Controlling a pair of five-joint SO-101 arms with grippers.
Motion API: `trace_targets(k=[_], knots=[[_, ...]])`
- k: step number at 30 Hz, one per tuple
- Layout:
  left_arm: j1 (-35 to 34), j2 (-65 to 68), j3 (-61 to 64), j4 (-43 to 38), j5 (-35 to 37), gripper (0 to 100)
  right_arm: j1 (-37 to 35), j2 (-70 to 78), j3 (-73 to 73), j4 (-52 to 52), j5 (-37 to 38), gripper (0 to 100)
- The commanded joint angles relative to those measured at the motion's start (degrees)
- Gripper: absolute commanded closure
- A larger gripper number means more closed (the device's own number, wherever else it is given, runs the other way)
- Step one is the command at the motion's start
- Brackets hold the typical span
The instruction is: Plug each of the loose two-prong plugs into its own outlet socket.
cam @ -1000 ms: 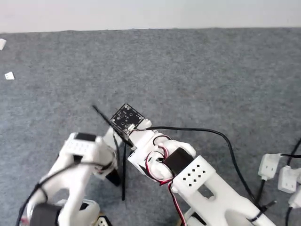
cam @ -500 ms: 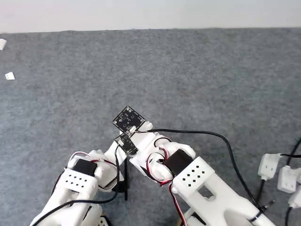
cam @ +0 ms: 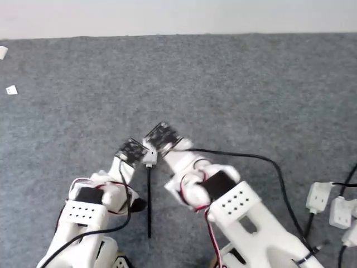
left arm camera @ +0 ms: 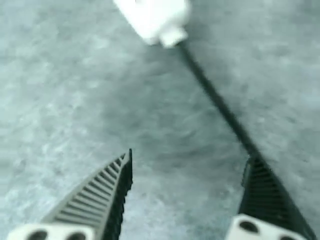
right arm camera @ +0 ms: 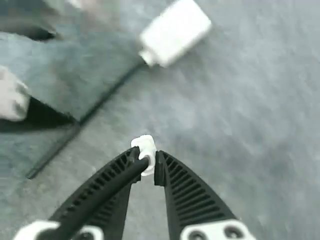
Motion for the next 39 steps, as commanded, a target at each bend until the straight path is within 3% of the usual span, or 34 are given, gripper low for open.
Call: trace_targets(k=[1,8,14,19,21,28,35,39], knots=[[-2.81,0.35,-2.95,-1.49,1.41,67,6.81,0.40,-6.51,6.02,0.62,99.0],[-4.48,0.35,-3.30,-1.49,1.41,67,16.40,16.57,-13.63,12.09,1.14,98.9],[-4.75,0.35,-3.30,-1.49,1.41,67,22.55,25.89,-14.68,2.86,6.59,98.2],[-4.75,0.35,-3.21,-1.49,1.41,67,25.45,30.11,-15.74,1.27,7.12,81.3],[-4.75,0.35,-3.21,-1.49,1.32,67,26.68,30.46,-16.44,1.19,7.82,79.1],[-4.84,0.35,-3.21,-1.49,1.14,67,27.91,30.20,-18.11,0.04,3.08,99.1],[-5.63,0.35,-3.30,-1.49,1.05,67,25.71,30.29,-18.11,-1.98,3.34,98.4],[-5.63,0.35,-3.30,-1.49,1.05,67,20.70,30.90,-17.76,-2.33,8.35,98.2]])
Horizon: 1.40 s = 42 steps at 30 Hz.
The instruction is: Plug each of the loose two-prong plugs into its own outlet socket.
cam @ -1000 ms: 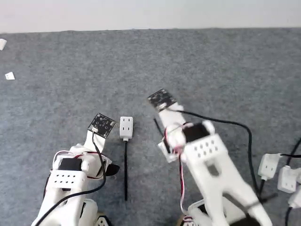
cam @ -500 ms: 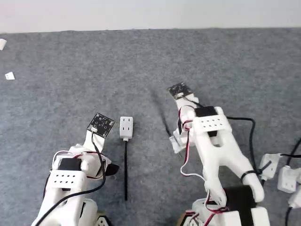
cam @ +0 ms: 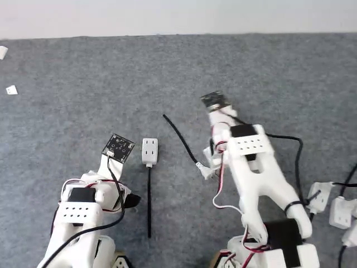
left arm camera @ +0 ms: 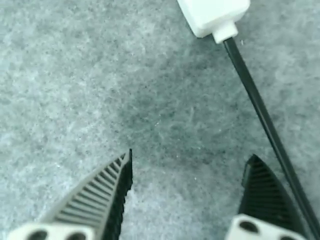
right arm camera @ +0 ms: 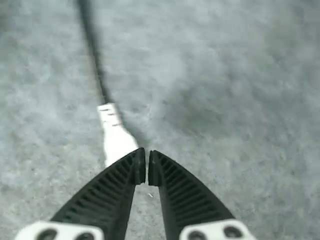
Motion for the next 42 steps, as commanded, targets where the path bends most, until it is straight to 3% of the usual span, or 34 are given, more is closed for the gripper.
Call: trace_targets(k=[1,5,9,19,29,35,42], knots=[[-0.44,0.35,-3.30,-1.41,0.09,67,-3.82,-0.13,-2.55,-1.01,2.90,97.8],[-0.44,0.35,-3.30,-1.41,0.09,67,-4.35,2.51,-2.37,-3.38,2.90,92.9],[-0.44,0.35,-3.30,-1.41,0.09,67,-3.38,7.16,-2.55,-7.16,3.25,99.5],[-0.44,0.35,-3.21,-1.41,0.09,67,-4.88,7.69,-2.37,-1.89,4.75,99.0],[-0.44,0.35,-3.21,-1.41,0.00,67,-5.93,7.34,-2.55,-6.73,4.84,98.5],[-0.44,0.35,-3.21,-1.49,0.00,67,-6.11,7.60,-2.55,-7.60,5.10,86.8],[-0.44,0.35,-3.21,-1.49,0.00,67,-8.48,7.87,-2.55,-7.52,5.27,88.0]])
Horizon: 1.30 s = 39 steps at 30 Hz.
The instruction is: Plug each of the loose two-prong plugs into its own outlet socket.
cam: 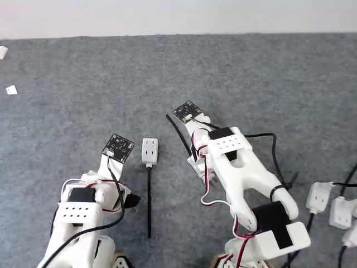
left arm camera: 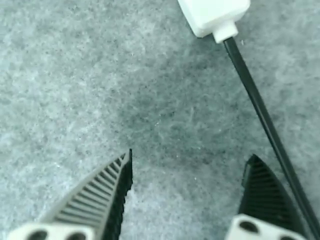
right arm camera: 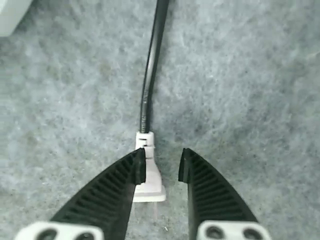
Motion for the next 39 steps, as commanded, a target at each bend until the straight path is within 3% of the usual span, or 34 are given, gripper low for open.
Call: trace_targets(k=[1,7,11,29,34,39], knots=[[-0.44,0.35,-3.21,-1.49,0.00,67,-1.98,-0.92,-2.37,-0.66,0.62,88.0],[-0.44,0.35,-3.21,-1.49,0.00,67,-1.71,-0.57,-2.11,-0.75,0.70,88.0],[-0.44,0.35,-3.21,-1.49,0.00,67,-1.80,2.77,-2.90,-0.40,4.66,88.1],[-0.44,0.26,-3.21,-1.49,0.00,67,-2.15,9.27,-10.99,3.82,4.92,88.3],[-0.44,0.18,-3.21,-1.49,0.00,67,-2.07,9.27,-10.73,4.79,5.01,99.1],[-0.44,0.18,-3.21,-1.49,0.00,67,-1.89,9.45,-10.55,8.48,7.21,96.2]])
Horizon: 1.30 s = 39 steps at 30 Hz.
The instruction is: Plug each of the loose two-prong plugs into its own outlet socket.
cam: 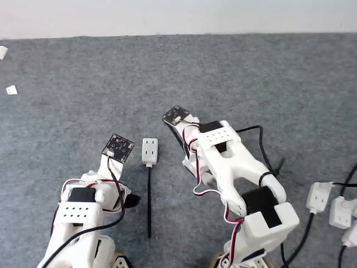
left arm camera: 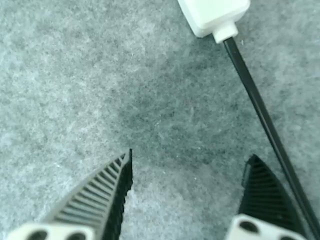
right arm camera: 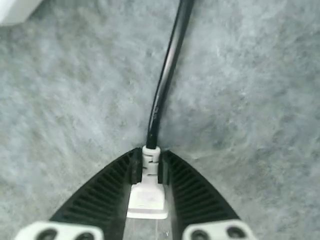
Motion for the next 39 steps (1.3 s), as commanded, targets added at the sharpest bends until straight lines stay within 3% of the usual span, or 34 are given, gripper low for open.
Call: trace_targets(k=[1,9,14,21,27,34,39], knots=[[-0.44,0.18,-3.21,-1.49,0.00,67,-0.22,0.04,-1.76,2.33,3.34,95.7],[-0.44,0.18,-3.21,-1.49,-0.09,67,-0.57,-0.31,-1.23,2.42,4.66,95.2],[-0.44,0.18,-3.21,-1.49,-0.09,67,-0.57,-0.66,-1.41,4.18,4.66,87.3],[-0.44,0.18,-3.21,-1.49,-0.09,67,-0.48,-0.75,-1.93,5.41,4.75,87.5],[-0.44,0.18,-3.21,-1.49,-0.09,67,-0.13,0.04,-1.85,4.00,6.86,96.5],[-0.44,0.18,-3.21,-1.49,-0.09,67,-0.40,-0.22,-1.85,3.21,6.77,88.3],[-0.44,0.09,-3.21,-1.49,-0.09,67,-0.48,-0.13,-2.20,3.21,6.77,89.9]])
